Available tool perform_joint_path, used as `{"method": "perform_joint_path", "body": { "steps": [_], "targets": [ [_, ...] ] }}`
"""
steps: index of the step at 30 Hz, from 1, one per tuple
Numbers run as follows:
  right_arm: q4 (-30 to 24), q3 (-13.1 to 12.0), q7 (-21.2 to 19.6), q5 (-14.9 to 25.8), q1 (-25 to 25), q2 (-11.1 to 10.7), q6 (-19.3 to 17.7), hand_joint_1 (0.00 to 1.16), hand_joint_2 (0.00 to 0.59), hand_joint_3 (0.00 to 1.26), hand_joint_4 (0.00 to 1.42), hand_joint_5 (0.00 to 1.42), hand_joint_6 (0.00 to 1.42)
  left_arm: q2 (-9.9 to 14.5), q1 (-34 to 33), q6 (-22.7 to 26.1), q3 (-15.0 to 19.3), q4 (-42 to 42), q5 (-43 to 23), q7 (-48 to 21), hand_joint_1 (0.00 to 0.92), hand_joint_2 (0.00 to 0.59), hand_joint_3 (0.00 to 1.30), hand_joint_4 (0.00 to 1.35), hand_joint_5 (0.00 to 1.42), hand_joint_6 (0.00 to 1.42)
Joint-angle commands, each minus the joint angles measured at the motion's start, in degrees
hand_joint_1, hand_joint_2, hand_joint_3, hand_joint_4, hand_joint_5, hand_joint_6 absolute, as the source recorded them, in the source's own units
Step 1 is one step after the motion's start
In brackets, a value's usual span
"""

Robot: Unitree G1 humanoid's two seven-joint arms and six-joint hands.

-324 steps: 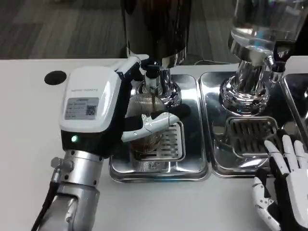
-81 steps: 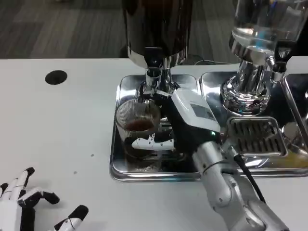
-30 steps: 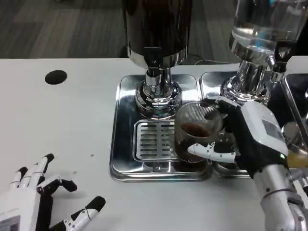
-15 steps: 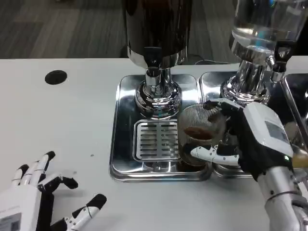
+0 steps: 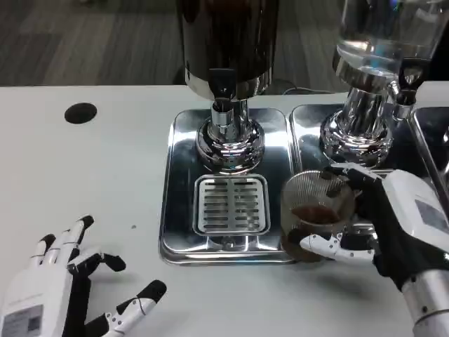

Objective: Grasp the cup under the faucet to collect the drink, then remove the cup.

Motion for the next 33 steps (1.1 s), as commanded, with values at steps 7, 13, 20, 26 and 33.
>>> {"method": "perform_joint_path", "body": {
  "steps": [7, 13, 20, 26, 33],
  "targets": [
    [-4.9, -0.6, -1.1, -0.2, 4.8, -0.2, -2.9, 0.78, 0.202, 0.61, 0.67, 0.6, 0.59, 0.6, -0.3, 0.3, -0.6, 0.3, 0.7, -0.8, 0.0, 0.116, 0.6, 0.0, 0.13, 0.08],
    [-6.3, -0.6, -1.6, -1.3, 7.2, -0.3, -3.9, 0.78, 0.202, 0.61, 0.67, 0.6, 0.59, 0.5, -1.3, 0.5, -1.2, 0.6, 1.0, -1.4, 0.0, 0.116, 0.6, 0.0, 0.13, 0.08],
    [-7.7, -1.1, -1.5, -1.7, 9.4, -0.5, -5.3, 0.78, 0.202, 0.61, 0.67, 0.6, 0.59, 0.4, -1.7, 1.0, -2.0, 0.7, 1.1, -1.4, 0.0, 0.116, 0.6, 0.0, 0.13, 0.08],
    [-8.0, -1.3, -2.4, -1.7, 11.9, -0.8, -7.3, 0.78, 0.202, 0.61, 0.67, 0.6, 0.59, 0.6, -1.9, 1.2, -2.3, 1.0, 0.9, -1.4, 0.0, 0.116, 0.6, 0.0, 0.13, 0.08],
    [-6.2, -1.6, -3.4, -1.8, 13.3, -0.7, -9.0, 0.78, 0.202, 0.61, 0.67, 0.6, 0.59, 0.7, -2.2, 1.3, -2.3, 1.3, 0.8, -1.2, 0.0, 0.116, 0.6, 0.0, 0.13, 0.08]
  ]
}}
